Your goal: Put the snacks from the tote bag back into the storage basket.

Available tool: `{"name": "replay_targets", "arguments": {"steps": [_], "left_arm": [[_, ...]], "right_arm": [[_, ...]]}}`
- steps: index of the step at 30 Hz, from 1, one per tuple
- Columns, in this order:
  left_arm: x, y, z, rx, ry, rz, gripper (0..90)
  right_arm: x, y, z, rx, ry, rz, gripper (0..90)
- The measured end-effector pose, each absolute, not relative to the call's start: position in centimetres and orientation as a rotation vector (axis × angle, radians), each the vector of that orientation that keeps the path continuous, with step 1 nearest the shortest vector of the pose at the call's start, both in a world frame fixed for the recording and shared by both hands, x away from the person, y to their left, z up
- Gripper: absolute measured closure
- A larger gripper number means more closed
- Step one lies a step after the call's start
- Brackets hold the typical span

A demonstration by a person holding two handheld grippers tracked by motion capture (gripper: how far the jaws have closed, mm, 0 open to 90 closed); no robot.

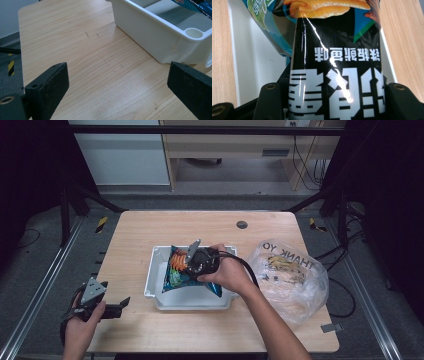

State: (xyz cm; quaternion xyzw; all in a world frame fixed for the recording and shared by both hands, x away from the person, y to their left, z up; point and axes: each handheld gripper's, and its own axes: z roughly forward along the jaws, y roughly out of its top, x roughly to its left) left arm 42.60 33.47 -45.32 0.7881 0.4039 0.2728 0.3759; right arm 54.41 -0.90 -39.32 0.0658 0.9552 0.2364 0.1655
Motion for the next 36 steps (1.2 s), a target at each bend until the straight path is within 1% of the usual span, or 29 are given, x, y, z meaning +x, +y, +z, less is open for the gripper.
{"name": "replay_targets", "arguments": {"steps": [21,36], "left_arm": [[42.6,33.4,-45.4,2.018,1.031,0.694,3.4],[42.6,33.4,-45.4,2.022,1.029,0.692,3.4]], "right_arm": [[54.7,-0.3,-41.4,0.194,2.766,0.628,41.9],[54.9,-0.4,-42.0,0.206,2.772,0.627,41.8]]}}
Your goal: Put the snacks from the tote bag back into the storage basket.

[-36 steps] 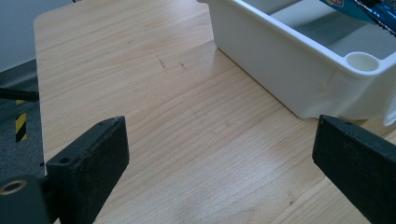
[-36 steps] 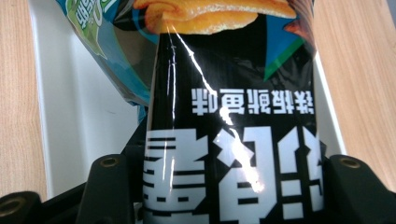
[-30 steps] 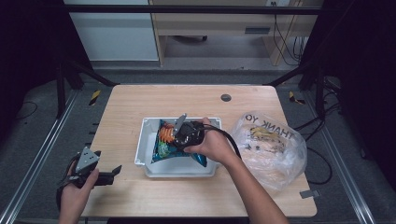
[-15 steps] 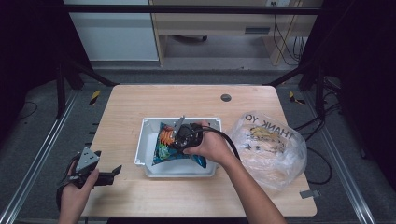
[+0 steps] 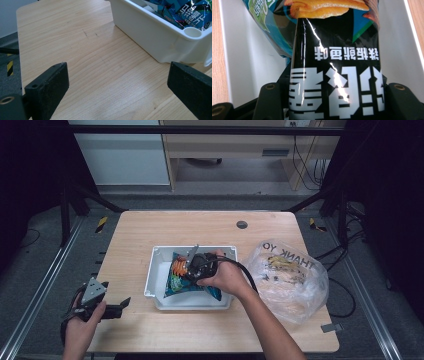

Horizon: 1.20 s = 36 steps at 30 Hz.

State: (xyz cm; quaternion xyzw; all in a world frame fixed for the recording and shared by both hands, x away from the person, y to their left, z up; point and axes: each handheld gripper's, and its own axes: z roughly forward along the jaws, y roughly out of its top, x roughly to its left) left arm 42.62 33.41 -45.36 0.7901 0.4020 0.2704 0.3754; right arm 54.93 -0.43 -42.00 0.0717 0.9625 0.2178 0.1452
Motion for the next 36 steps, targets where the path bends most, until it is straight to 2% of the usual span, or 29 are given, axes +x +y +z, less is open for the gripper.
{"name": "replay_targets", "arguments": {"steps": [36], "left_arm": [[42.60,33.41,-45.37,2.025,1.028,0.691,3.4]], "right_arm": [[55.11,-0.22,-42.43,0.222,2.782,0.620,38.0]]}}
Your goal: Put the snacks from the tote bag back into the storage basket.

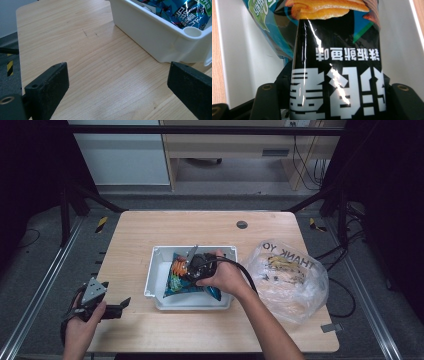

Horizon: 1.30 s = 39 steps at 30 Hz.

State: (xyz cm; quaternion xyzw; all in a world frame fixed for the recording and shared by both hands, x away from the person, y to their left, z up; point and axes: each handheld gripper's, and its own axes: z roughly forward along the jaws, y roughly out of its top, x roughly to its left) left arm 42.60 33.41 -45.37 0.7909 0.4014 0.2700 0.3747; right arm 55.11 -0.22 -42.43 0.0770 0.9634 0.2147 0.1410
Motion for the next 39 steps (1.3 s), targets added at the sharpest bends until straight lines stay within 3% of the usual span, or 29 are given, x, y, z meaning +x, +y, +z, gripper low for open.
{"name": "replay_targets", "arguments": {"steps": [14,39], "left_arm": [[42.8,33.5,-45.5,2.025,1.034,0.690,3.4],[42.7,32.8,-45.6,2.052,1.024,0.710,3.2]], "right_arm": [[54.9,-0.9,-41.0,0.313,2.691,0.719,16.2],[51.3,-5.4,-36.3,0.477,2.439,0.944,5.7]]}}
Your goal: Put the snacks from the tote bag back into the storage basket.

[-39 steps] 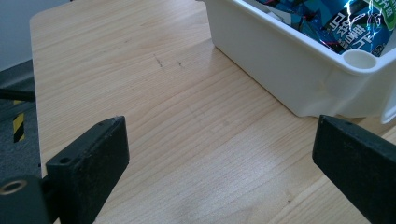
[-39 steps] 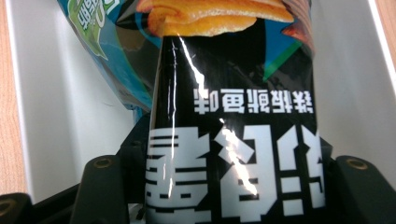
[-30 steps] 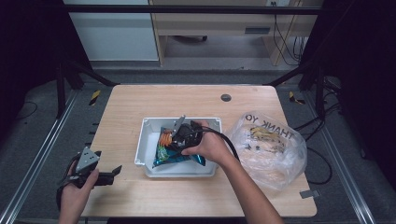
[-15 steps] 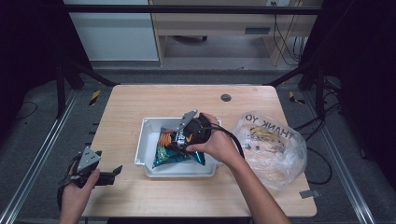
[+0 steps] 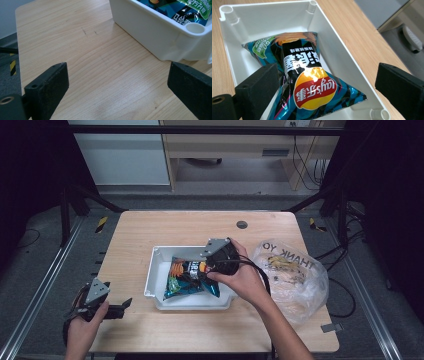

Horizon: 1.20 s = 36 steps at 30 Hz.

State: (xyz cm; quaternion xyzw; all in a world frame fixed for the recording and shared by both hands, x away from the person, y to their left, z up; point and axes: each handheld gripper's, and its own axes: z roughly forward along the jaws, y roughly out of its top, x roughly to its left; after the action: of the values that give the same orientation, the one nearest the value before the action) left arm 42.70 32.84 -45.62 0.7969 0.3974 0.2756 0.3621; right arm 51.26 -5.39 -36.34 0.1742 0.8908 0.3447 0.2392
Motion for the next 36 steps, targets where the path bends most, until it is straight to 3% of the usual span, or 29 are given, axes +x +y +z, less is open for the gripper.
{"name": "replay_targets", "arguments": {"steps": [36], "left_arm": [[42.7,33.0,-45.7,2.052,1.043,0.721,3.0]], "right_arm": [[46.8,-12.2,-32.5,0.803,2.114,1.095,5.4]]}}
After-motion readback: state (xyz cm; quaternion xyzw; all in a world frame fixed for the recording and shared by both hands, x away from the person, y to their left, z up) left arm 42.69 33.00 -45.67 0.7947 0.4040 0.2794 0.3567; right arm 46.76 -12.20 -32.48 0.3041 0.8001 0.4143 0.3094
